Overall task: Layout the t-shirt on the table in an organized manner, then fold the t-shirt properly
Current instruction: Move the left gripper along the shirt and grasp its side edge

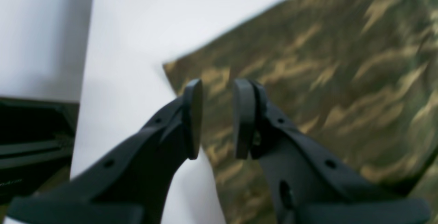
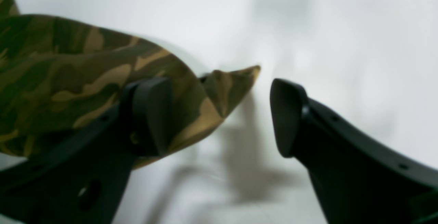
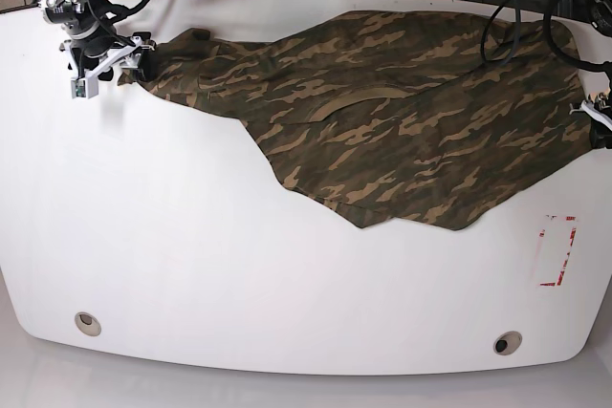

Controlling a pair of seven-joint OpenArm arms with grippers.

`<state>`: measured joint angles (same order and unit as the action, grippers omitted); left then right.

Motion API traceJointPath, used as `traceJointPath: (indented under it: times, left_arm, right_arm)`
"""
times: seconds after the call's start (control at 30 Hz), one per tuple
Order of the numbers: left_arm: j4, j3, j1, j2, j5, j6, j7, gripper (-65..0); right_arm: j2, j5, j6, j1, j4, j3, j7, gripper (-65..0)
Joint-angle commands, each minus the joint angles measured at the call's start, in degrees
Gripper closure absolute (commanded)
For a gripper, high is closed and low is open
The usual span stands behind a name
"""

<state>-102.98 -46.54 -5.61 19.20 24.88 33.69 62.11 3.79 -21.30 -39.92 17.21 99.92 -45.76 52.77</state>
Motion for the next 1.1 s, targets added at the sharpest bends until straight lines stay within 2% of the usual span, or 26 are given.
traceJointPath:
  times: [0.0,0.37,0.47,0.53,0.57,0.7,0.8,0.87,1.07]
  left_arm:
    - [-0.45,0.61,2.40,1.06,0.30,-0.24,-0.88,-14.6]
    - [7.37,6.15,9.52,1.06,-0.40,-0.33,-0.88,-14.6]
    - [10.54,7.82,12.42,0.97,-3.39,-1.38,-1.14,-14.6]
    - [12.65,8.61,14.44,0.89,-5.50,-2.88,-1.32,-14.6]
    - [14.32,9.14,15.76,0.80,-7.08,-3.41,-1.75,-14.6]
    - [19.51,10.90,19.10,-0.08,-10.42,-3.58,-5.36,-14.6]
    - [23.11,11.78,21.12,-0.26,-11.65,-3.58,-8.44,-14.7]
    - [26.10,12.65,22.44,-0.26,-11.83,-3.58,-9.67,-14.7]
    - [35.86,16.96,27.89,-0.26,-11.74,-3.93,-11.69,-14.7]
  right_arm:
    - [0.65,-0.81,-0.08,-0.03,-0.45,-0.26,-0.95,-42.6]
    - [0.56,-0.99,-0.08,-0.11,-2.82,0.09,-0.95,-40.9]
    - [-0.23,-0.99,-0.08,-0.11,-3.35,0.09,-0.95,-32.5]
    - [-0.41,-0.90,-0.08,-0.11,-3.35,0.09,-0.95,-24.4]
    - [-0.50,-0.90,-0.08,-0.11,-3.35,0.09,-0.95,-18.2]
    - [-0.50,-0.90,-0.08,-0.20,-3.35,0.26,-0.95,-1.3]
    - [-0.50,-0.90,-0.08,-0.20,-3.35,0.44,-0.95,0.0]
    - [-0.41,-0.90,-0.08,-0.20,-3.35,1.05,-0.95,-1.7]
    - [-0.23,-0.90,-0.08,-0.20,-3.35,1.41,-0.95,0.0]
